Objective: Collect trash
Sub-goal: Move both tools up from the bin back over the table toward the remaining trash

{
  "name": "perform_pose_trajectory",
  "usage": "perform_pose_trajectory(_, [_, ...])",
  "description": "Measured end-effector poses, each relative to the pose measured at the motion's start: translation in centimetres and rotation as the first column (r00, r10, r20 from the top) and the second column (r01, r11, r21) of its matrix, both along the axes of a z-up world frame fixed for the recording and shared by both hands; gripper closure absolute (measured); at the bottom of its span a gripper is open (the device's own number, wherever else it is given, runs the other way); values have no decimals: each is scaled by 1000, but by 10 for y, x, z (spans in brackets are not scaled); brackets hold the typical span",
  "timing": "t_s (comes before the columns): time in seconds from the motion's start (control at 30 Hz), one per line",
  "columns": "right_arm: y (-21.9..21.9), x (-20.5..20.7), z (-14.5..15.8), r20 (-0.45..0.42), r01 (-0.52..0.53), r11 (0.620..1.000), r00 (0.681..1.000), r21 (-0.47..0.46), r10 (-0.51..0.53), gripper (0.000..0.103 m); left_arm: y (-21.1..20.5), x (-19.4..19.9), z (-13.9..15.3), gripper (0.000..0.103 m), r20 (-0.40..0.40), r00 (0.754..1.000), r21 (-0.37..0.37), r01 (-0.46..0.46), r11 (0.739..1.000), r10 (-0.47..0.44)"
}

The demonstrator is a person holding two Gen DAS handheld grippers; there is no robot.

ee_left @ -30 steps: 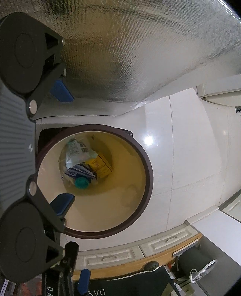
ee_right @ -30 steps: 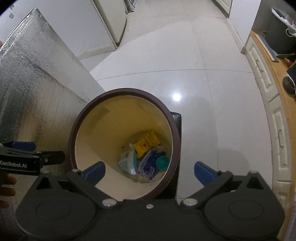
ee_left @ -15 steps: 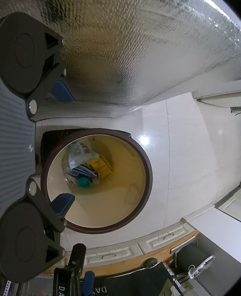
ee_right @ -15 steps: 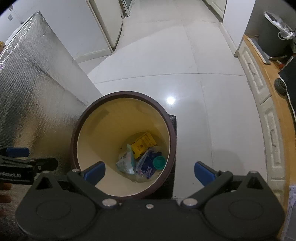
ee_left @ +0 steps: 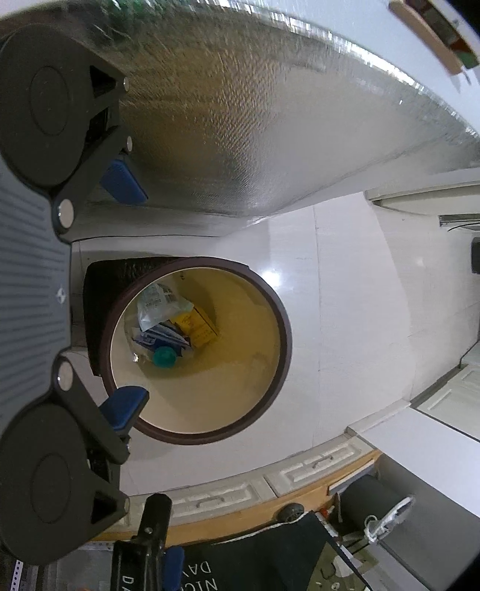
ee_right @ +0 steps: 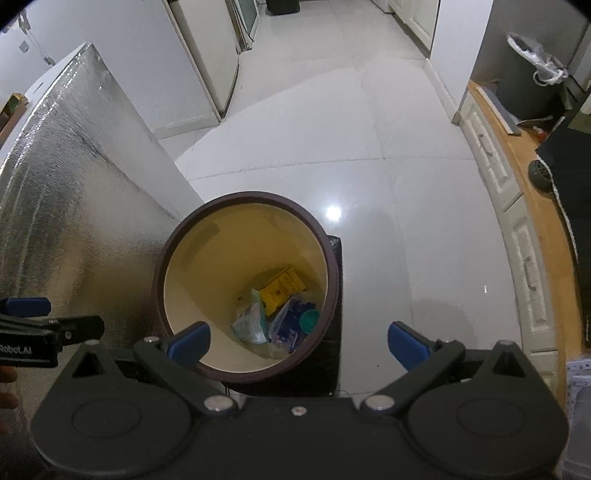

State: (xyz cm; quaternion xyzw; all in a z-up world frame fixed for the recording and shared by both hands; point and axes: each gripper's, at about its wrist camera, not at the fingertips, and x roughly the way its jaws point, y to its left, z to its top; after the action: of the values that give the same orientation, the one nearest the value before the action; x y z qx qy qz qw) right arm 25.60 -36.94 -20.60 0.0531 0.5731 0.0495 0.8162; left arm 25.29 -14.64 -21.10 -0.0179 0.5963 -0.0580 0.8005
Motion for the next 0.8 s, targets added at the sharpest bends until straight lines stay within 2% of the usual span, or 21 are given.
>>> perform_pose_trajectory(0.47, [-14,-43,56,110,11,1000,994,6,-12,0,0,-42,69,0,148,989,-48,-9,999,16])
perform_pose_trajectory(0.8, [-15,-62,107,236,-19,1000,972,21,14,0,13,-71,124,0,284,956,-82,-46,996,68])
